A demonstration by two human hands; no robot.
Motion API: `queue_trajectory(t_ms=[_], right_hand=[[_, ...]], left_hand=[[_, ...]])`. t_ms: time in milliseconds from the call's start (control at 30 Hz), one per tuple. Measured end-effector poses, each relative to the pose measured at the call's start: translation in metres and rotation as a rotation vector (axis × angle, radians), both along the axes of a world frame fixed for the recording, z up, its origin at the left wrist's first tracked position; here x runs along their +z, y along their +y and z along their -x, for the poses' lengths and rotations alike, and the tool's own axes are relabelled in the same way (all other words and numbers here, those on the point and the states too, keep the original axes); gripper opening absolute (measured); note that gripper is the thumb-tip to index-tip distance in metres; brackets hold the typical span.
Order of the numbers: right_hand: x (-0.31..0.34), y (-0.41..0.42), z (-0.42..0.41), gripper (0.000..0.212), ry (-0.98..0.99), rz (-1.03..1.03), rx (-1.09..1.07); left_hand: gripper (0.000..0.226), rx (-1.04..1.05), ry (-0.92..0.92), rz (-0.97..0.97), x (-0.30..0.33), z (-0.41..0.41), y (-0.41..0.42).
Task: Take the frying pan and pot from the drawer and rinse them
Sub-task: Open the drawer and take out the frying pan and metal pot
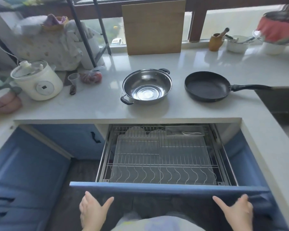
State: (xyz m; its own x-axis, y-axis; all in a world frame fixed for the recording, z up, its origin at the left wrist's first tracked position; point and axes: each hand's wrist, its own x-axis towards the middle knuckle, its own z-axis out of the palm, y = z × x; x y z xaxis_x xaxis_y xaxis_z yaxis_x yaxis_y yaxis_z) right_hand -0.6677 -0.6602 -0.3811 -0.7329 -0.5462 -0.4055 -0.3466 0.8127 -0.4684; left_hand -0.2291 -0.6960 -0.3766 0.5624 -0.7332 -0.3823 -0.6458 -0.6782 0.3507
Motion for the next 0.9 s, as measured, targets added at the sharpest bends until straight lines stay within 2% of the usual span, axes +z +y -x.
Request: queue_trajectory(t_ms=[133, 300, 533, 733, 900], right_hand=[[0.002, -0.017, 0.006, 0.098, -0.001, -0.012, -0.015], [0.002, -0.029, 0.006, 0.119, -0.029, -0.044, 0.003], [0.001, -0.049, 0.024, 0.126, -0.058, -0.037, 0.155], [-0.002, -0.084, 0.044, 0.116, -0.070, -0.051, 0.269], [-0.001, -0.122, 0.053, 0.113, -0.069, -0.066, 0.291]], left_hand=[[0.106, 0.052, -0.046, -0.043, -0.005, 0.015, -0.022], [0.084, 0.040, -0.114, -0.067, -0.004, 0.045, -0.040], [0.088, 0.058, -0.087, -0.072, -0.009, 0.081, -0.049], [0.103, 0.019, -0.062, -0.044, 0.001, 0.088, -0.084], [0.091, 0.008, -0.052, -0.079, 0.001, 0.091, -0.129]])
